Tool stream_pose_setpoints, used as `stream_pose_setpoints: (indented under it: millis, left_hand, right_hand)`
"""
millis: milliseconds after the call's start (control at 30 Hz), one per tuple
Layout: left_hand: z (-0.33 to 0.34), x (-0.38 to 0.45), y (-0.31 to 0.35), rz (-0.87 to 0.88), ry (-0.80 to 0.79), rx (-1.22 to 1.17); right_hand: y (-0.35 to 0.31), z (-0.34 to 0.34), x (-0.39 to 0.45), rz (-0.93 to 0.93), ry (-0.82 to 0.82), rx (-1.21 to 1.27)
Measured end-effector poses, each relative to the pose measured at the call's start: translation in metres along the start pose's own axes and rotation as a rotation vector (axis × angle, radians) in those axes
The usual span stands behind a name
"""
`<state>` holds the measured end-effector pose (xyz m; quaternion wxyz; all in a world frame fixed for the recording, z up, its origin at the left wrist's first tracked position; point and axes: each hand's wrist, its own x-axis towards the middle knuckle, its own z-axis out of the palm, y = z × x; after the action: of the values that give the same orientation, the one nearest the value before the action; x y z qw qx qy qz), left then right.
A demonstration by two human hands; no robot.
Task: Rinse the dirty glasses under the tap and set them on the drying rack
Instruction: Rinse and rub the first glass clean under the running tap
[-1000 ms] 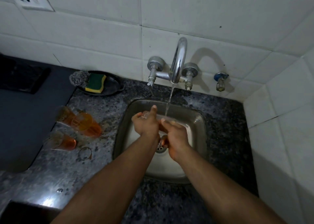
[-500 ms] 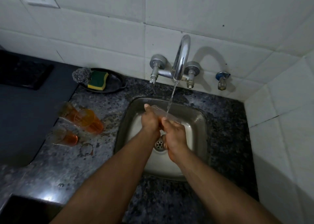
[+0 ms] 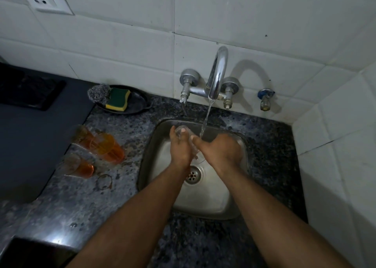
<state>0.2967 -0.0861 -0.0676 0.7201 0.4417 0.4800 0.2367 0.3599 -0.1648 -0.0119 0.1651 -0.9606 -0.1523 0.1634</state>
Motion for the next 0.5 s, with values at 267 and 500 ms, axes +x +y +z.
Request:
stream_pose_setpoints:
  millis: [267, 500]
  left_hand:
    - [0.004, -0.009, -0.010, -0.118, -0.061, -0.085]
    - [-0.004, -0.007, 0.012, -0.202, -0.231, -0.078]
  right_hand:
    - [-0.013, 0.024, 0.018, -0.072, -0.346, 0.544]
    - [-0.003, 0.042, 0.007, 0.070, -0.396, 1.028]
